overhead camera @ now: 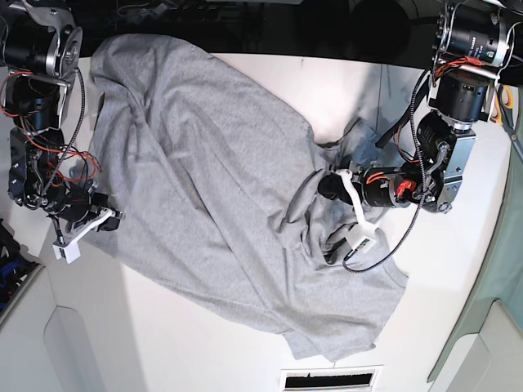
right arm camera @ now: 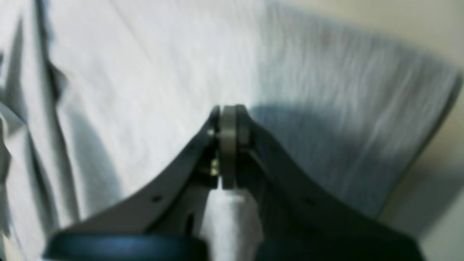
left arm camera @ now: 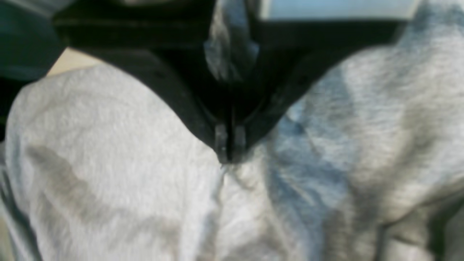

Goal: Layout the t-shirt on the table in an organized manner, then fold the t-shirt properly
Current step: 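Bring both grippers together over the shirt, bunching the fabric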

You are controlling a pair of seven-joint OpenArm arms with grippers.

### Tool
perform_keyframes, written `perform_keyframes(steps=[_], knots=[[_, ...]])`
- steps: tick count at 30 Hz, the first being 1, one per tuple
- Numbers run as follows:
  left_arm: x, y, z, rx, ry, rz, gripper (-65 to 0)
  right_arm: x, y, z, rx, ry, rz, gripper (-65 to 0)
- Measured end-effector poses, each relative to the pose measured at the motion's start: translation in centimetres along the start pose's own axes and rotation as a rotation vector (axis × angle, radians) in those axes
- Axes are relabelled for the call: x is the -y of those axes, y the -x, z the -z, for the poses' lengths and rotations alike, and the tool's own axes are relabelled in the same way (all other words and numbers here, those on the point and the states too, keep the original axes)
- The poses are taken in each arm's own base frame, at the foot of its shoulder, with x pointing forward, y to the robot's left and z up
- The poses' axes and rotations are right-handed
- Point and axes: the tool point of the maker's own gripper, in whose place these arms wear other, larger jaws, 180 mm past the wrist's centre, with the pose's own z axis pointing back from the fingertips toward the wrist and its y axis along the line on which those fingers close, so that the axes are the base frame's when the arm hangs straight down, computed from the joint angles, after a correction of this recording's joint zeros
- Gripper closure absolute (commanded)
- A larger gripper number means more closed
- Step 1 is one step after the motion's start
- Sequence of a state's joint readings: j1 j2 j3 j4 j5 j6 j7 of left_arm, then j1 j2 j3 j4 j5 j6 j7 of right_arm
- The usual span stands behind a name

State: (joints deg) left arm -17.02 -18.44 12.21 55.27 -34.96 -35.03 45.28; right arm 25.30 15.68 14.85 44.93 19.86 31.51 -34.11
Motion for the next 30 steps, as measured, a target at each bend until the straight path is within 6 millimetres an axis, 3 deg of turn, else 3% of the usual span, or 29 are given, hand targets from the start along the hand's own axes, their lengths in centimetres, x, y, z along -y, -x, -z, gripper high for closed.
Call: perform_keyframes(steps=[5,10,13,18,26,30], knots=[[-2.0,-0.9,0.3,0.019,-0.038,-0.052,-1.3,0.4,2.7,-0.3,-0.041,-0.016,0.035,0.0],[-5.0,-2.7,-0.2,0.019,-0.13,-0.094,-1.3,0.6,6.4,-2.3,-0.04,-0.071,0.107,0.0],[-5.4,-3.7,-0.2,0.009,-0.145,-0.098,-1.3,0.0,8.3,-3.6,-0.036,-0.081,0.102,0.0],[-3.2,-5.6,1.3,0.002,-0.138,-0.055,-1.3,-2.9,11.3,-5.0,-0.053,-0.129,0.071,0.0],[4.0,-7.1,5.6,-0.008,-0.033,0.01,-1.3,-8.1,13.1,-4.0,-0.075,-0.219,0.1,0.0],[4.4,-7.1,5.7,-0.018,-0.019,0.004,-1.3,-9.6,13.0,-3.6,-0.062,-0.246,0.117,0.0]])
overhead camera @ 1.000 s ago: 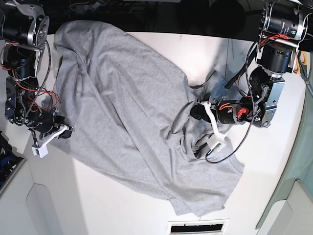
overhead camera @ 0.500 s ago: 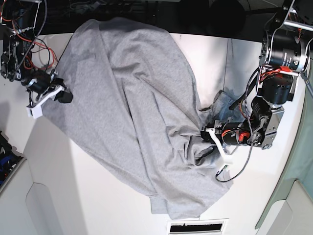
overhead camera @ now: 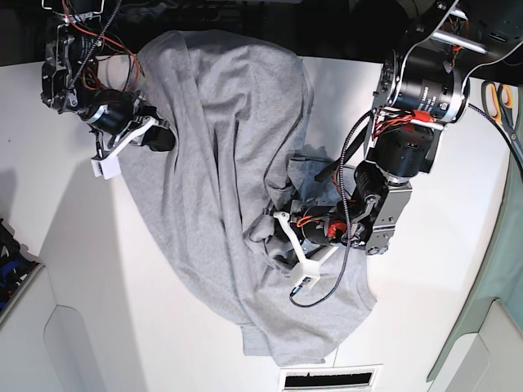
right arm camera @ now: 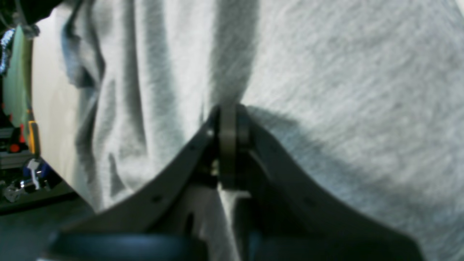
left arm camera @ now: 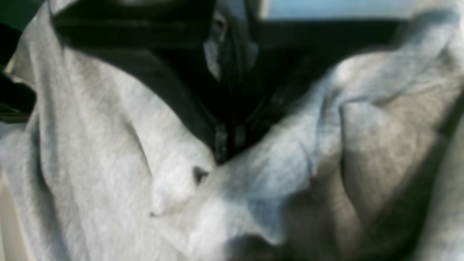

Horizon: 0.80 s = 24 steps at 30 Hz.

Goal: Layout the t-shirt on the table in an organized manner, then fold the t-shirt properly
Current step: 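Bring both grippers together over the shirt, bunching the fabric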

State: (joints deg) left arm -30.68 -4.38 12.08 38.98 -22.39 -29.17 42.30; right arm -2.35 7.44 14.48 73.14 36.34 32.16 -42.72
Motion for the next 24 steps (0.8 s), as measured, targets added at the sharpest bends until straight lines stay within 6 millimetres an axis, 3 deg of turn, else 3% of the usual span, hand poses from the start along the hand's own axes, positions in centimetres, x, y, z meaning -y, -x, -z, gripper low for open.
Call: perform_keyframes(steps=[5,10,13,17,22,24], knots=[[-1.8,0.2,-2.6,-0.066,0.013,-0.001,-1.3,-0.4,-2.3,0.0,0.023,0.008,-0.049,0.0],[-1.4,-0.6,-5.0,-0.032,0.071,0.007,-1.3,-1.5,-9.2,0.2,0.151,0.02,-0.145,0.0],[0.5,1.3,-4.3,-0.032,0.155,0.0,-1.3,-1.7,-13.2,1.0,0.182,0.057,-0.215,0.0],[5.4,5.2,-2.9,-0.078,0.309,-0.033,-1.3,-2.3,-17.3,3.7,0.189,0.073,-0.284,0.0],[10.1,5.6,-2.9,-0.036,0.429,0.015,-1.3,-2.1,-17.1,7.3,0.076,0.113,-0.392,0.0],[11.7,6.6,-2.4,-0.056,0.458,0.023,-1.3,-1.9,-16.7,7.9,0.026,0.129,-0.431,0.0]])
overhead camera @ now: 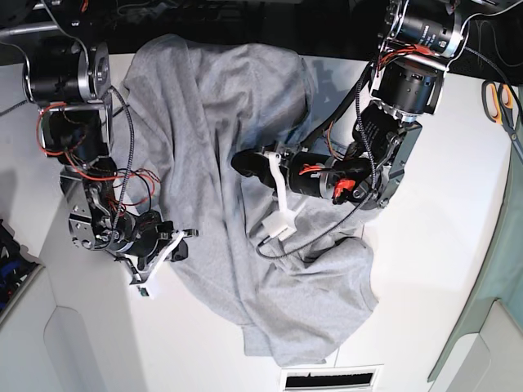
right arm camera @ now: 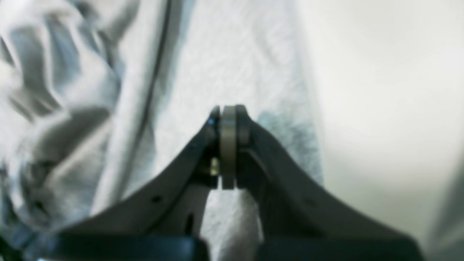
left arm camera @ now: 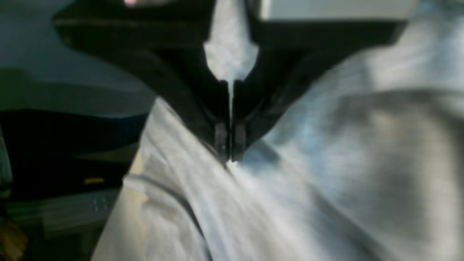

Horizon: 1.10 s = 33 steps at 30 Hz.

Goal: Layout the t-shirt on the table in an organized manner, then fold the t-shirt properly
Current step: 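Bring both grippers together over the shirt, bunching the fabric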

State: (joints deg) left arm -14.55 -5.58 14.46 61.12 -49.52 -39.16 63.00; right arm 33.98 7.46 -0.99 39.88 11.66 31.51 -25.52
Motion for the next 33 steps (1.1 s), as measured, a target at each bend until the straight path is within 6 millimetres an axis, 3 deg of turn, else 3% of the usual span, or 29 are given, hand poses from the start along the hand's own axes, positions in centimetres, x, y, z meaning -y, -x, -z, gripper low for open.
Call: perform_keyframes(steps=[5,10,14,21,24,27,33], knots=[[2.7,4.0,3.4,-0.072,0.048,0.006,-1.3,0.3,1.7,0.5,-0.069,0.025,-0.064,0.0],[1.3,5.3,3.2,-0.106,-0.013,0.041,-1.3,1.7,2.8,0.0,-0.1,0.05,-0.073,0.0],[-1.0,6.1,1.4,-0.112,-0.066,0.037,-1.3,3.8,4.3,-1.2,-0.099,0.061,-0.009,0.0],[-7.2,5.4,-4.1,-0.072,-0.263,0.083,-1.3,5.4,8.3,-3.5,-0.089,0.021,0.137,0.0],[-8.8,4.3,-5.5,-0.081,-0.332,0.135,-1.3,4.5,9.9,-4.4,-0.09,-0.013,0.173,0.0],[-10.2,3.1,-6.5,-0.084,-0.38,0.134,-1.3,2.3,12.0,-5.3,-0.121,-0.059,0.179,0.0],[-14.4,-0.9,-9.1,-0.038,-0.585,0.159,-1.3,-4.8,15.7,-7.0,-0.115,-0.184,0.166,0.0]])
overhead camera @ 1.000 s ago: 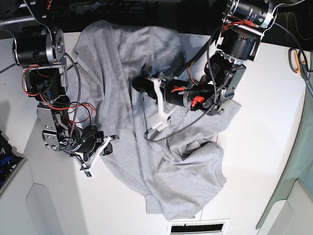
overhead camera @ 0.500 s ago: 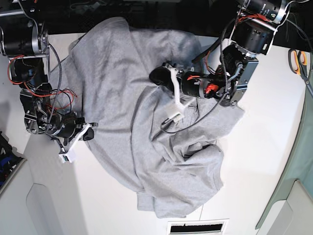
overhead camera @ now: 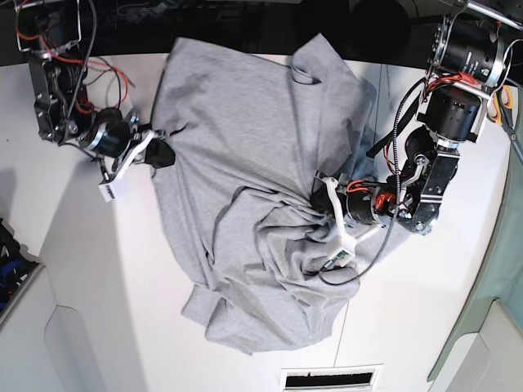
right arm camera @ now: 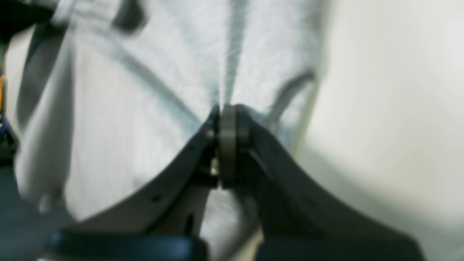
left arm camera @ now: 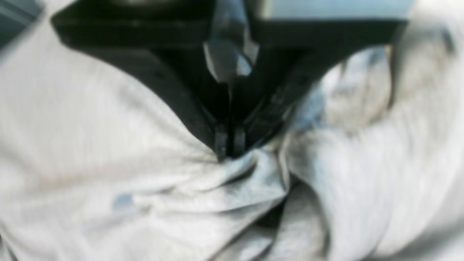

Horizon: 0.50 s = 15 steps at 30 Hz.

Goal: Layout the t-shirt on the table in an organized manner, then fold the t-shirt properly
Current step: 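Bring both grippers together over the shirt, bunching the fabric, then pull both grippers apart to stretch the shirt across the table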

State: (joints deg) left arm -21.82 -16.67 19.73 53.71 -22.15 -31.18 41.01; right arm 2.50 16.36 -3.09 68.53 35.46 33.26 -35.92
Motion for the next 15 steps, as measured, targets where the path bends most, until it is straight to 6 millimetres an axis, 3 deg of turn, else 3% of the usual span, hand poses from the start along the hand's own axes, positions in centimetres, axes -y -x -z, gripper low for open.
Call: perform_keyframes(steps=[4,7,11,15], knots=[[-0.2,-1.7,0.6,0.006,-0.018,-0.01,-1.3,-4.2,2.4,0.7,-0.019,-0.065,0.007,0.0],[0.5,-2.8,1.0,0.012,-0.018,-0.009,-1.3,-6.1,2.7,1.5,-0.011,-0.101,0.023,0.0],[1.3,-3.5,0.6,0.011,0.008,0.011,-1.3,-7.2,1.3,2.4,-0.006,-0.101,-0.012,0.0],[1.7,-3.9,-1.2,0.002,0.048,0.012,-1.3,-6.9,-2.1,2.8,0.032,-0.066,-0.058,0.0]])
